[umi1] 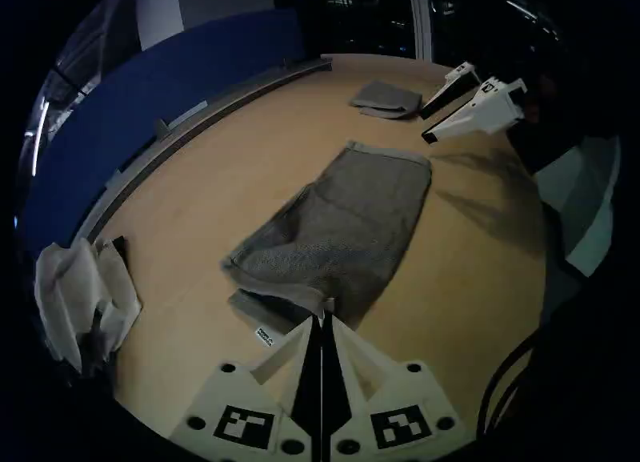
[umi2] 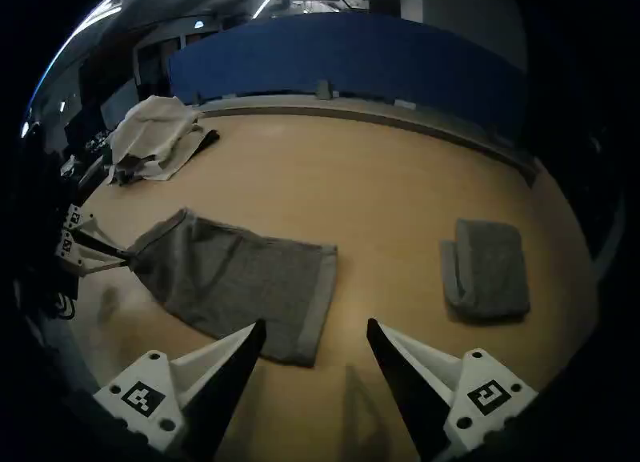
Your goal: Fold towel
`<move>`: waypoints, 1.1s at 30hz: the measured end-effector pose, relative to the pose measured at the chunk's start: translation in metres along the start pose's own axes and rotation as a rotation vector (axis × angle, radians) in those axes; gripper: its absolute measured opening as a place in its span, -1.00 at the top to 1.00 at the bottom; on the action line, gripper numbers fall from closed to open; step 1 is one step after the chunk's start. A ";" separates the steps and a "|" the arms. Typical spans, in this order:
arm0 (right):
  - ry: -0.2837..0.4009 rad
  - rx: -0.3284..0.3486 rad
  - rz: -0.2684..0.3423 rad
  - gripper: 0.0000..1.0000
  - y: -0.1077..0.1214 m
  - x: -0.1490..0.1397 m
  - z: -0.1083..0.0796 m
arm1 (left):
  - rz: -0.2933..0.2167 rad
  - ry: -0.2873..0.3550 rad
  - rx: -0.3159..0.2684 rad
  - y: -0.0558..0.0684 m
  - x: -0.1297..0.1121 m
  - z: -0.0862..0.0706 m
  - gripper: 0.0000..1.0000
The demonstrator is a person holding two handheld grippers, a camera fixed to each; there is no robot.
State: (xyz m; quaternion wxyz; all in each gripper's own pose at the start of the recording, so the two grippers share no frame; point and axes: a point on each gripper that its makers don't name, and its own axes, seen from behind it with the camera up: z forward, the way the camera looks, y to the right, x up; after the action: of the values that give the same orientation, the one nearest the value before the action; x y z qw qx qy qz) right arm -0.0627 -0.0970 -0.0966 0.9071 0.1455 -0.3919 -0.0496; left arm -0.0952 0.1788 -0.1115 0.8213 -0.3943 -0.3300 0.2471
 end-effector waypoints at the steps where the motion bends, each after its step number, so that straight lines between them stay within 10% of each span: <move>1: 0.000 0.000 -0.001 -0.97 0.000 0.000 0.000 | 0.004 -0.004 0.003 0.000 -0.003 0.001 0.98; 11: -0.002 -0.005 -0.003 -0.97 0.002 -0.002 0.000 | -0.020 -0.034 0.003 0.004 -0.019 0.006 0.78; 13: -0.003 -0.005 -0.005 -0.97 0.003 -0.002 -0.001 | -0.029 -0.042 -0.014 0.006 -0.021 0.005 0.08; 17: -0.005 -0.004 -0.007 -0.96 0.002 -0.004 -0.001 | -0.049 -0.043 -0.027 0.008 -0.021 0.002 -0.49; 33: -0.054 0.022 -0.038 -0.77 -0.003 -0.029 0.006 | -0.179 0.009 0.060 -0.007 -0.005 -0.034 -0.78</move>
State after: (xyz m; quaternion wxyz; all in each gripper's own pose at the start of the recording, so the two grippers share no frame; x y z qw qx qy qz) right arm -0.0870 -0.0958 -0.1135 0.8933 0.1615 -0.4141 -0.0665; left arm -0.0726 0.1549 -0.1230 0.8530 -0.3395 -0.3526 0.1809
